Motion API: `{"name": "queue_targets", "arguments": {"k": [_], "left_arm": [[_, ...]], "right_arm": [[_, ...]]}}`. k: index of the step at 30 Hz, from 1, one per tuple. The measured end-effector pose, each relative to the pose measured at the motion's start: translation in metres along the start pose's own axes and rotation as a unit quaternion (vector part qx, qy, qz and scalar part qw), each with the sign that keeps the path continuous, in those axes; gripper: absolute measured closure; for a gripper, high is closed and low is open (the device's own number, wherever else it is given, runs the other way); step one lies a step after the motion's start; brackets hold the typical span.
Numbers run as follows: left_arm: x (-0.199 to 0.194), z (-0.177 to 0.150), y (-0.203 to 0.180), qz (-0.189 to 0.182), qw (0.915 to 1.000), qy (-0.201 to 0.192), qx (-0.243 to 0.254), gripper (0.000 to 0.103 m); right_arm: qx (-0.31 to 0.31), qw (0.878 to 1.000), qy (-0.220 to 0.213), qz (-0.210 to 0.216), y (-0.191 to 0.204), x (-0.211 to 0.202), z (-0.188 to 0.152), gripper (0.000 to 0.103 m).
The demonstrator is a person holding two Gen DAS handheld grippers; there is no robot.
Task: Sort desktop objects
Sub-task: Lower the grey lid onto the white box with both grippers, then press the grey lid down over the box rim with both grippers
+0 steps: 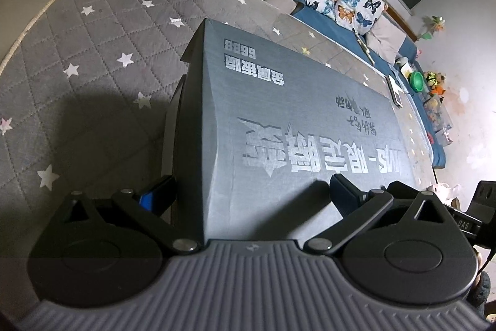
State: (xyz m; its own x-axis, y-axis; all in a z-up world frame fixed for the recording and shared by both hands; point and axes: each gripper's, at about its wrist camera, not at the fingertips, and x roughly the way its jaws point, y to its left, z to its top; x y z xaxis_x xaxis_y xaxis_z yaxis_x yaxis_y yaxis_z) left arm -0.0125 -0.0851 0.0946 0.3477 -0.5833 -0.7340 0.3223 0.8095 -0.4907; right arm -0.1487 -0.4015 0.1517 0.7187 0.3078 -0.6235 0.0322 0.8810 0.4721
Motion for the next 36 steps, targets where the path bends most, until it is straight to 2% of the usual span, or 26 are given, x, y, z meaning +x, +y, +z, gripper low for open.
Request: {"name": "queue_targets", "arguments": {"k": [22, 36], "left_arm": [[0.006, 0.001, -0.003, 0.004, 0.9998, -0.005, 0.017, 0.0], [0.004, -0.003, 0.005, -0.008, 0.9999, -0.006, 0.007, 0.0]], "right_arm": [[0.026, 1.0, 0.012, 0.003, -0.016, 0.008, -0.006, 0.0], [0.009, 1.0, 0.014, -0.006, -0.011, 0.01, -0.008, 0.0]]}}
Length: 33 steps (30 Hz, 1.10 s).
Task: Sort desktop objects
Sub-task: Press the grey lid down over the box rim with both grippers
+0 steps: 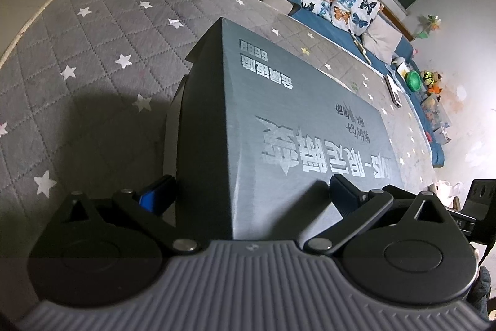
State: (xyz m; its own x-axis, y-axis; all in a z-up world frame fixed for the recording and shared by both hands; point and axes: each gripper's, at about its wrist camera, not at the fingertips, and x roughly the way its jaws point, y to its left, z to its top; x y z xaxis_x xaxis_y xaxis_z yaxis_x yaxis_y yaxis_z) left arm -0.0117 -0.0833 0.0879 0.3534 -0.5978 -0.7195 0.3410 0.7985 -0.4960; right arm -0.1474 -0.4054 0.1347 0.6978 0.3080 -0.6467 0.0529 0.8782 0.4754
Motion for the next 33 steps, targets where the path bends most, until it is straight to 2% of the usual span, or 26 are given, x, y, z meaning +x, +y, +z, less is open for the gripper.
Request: {"name": "queue_targets", "arguments": {"k": [12, 33], "left_arm": [[0.005, -0.005, 0.012, -0.001, 0.9999, 0.007, -0.013, 0.0], [0.017, -0.012, 0.019, 0.007, 0.9996, 0.021, -0.02, 0.0]], "right_arm": [[-0.03, 1.0, -0.002, -0.007, 0.008, 0.001, -0.003, 0.0], [-0.017, 1.0, 0.009, -0.013, 0.0, 0.011, -0.013, 0.0]]}}
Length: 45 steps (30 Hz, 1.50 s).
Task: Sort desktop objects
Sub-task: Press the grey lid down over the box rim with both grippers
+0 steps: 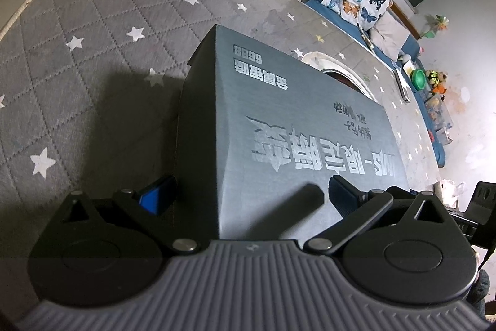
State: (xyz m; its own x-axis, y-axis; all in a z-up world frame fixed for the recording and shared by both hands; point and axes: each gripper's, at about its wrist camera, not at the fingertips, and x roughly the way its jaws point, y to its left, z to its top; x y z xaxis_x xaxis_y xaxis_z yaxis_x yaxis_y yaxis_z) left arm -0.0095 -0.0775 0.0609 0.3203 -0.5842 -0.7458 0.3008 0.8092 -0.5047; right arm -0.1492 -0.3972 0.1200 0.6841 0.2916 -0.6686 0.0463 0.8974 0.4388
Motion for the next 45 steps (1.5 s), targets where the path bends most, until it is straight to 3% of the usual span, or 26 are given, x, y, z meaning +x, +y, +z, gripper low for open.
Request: {"name": "queue_targets", "arguments": {"k": [24, 45], "left_arm": [[0.003, -0.002, 0.001, 0.007, 0.9999, 0.0, 0.009, 0.0], [-0.008, -0.017, -0.002, 0.041, 0.9985, -0.016, 0.033, 0.0]], "right_arm": [[0.005, 1.0, 0.001, -0.003, -0.006, 0.004, -0.005, 0.0], [-0.002, 1.0, -0.004, -0.007, -0.003, -0.003, -0.014, 0.0]]}}
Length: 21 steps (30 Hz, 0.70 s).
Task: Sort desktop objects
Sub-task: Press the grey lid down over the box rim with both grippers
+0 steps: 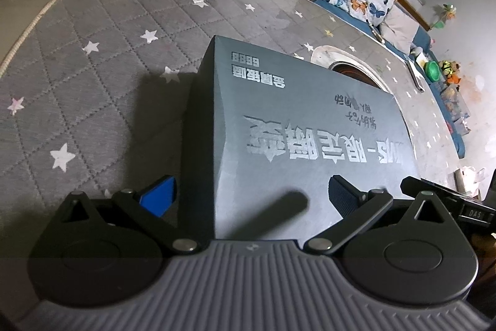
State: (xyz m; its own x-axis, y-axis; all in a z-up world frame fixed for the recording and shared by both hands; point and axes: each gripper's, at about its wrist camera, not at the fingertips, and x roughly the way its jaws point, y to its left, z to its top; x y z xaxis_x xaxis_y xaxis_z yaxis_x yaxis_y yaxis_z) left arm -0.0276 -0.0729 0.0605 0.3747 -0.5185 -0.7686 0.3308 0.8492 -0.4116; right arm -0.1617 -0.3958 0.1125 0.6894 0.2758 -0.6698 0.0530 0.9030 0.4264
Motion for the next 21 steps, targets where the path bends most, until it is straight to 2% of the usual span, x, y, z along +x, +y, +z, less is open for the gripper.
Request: {"name": "queue_targets", "arguments": {"k": [14, 21], "left_arm": [[-0.021, -0.013, -0.002, 0.037, 0.9987, -0.026, 0.025, 0.0], [-0.026, -0.019, -0.005, 0.043, 0.998, -0.031, 0.034, 0.0]], "right_arm": [[-0.011, 1.0, -0.008, -0.013, 0.006, -0.015, -0.009, 0.0], [-0.012, 1.0, -0.008, -0.014, 0.007, -0.019, -0.016, 0.0]]}}
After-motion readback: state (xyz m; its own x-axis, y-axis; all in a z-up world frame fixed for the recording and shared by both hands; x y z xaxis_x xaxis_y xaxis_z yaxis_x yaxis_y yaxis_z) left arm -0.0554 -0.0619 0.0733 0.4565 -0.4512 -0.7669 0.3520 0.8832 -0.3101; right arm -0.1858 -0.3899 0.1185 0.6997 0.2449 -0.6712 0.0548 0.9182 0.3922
